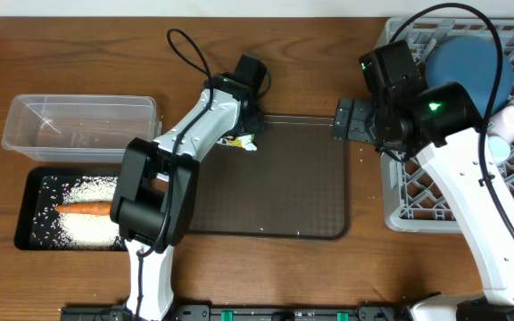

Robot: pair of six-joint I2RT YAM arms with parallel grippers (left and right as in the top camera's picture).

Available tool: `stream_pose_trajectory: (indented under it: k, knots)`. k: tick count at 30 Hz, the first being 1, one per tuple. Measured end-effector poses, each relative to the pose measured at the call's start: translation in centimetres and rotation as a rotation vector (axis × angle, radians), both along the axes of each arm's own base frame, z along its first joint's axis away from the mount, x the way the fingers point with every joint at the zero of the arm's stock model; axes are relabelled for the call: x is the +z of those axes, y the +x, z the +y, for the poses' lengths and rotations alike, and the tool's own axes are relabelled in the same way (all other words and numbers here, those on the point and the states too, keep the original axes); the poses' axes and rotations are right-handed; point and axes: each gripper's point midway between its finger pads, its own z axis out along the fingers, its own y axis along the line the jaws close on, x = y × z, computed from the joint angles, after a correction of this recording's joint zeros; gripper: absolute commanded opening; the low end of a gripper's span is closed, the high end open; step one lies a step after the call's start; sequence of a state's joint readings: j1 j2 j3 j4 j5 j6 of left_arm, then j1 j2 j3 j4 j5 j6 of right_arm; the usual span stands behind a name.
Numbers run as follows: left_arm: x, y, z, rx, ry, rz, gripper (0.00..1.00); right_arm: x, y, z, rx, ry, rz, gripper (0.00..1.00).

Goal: Sort waste into correct bins and load items into the dishwasher rack
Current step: 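Grasp the white tissue on the wrapper with the left gripper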

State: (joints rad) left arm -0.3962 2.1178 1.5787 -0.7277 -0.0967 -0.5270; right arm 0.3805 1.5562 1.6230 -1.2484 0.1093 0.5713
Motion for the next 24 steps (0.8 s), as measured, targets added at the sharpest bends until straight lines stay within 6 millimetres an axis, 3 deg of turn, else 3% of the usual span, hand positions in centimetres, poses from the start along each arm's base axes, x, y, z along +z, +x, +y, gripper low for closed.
stream_pose_trajectory:
  k: [4,10,24]
  knots:
    - [0.01,0.05,-0.02,0.000,-0.001,-0.002,0.72,0.00,0.01,0.00,0.000,0.000,0.000,0.99]
    - [0.04,0.17,-0.06,0.000,-0.003,-0.007,0.61,0.01,0.00,0.00,0.000,0.000,0.000,0.99]
    - [0.07,0.27,-0.12,0.004,-0.006,-0.012,0.13,0.01,0.00,0.00,0.000,0.000,0.000,0.99]
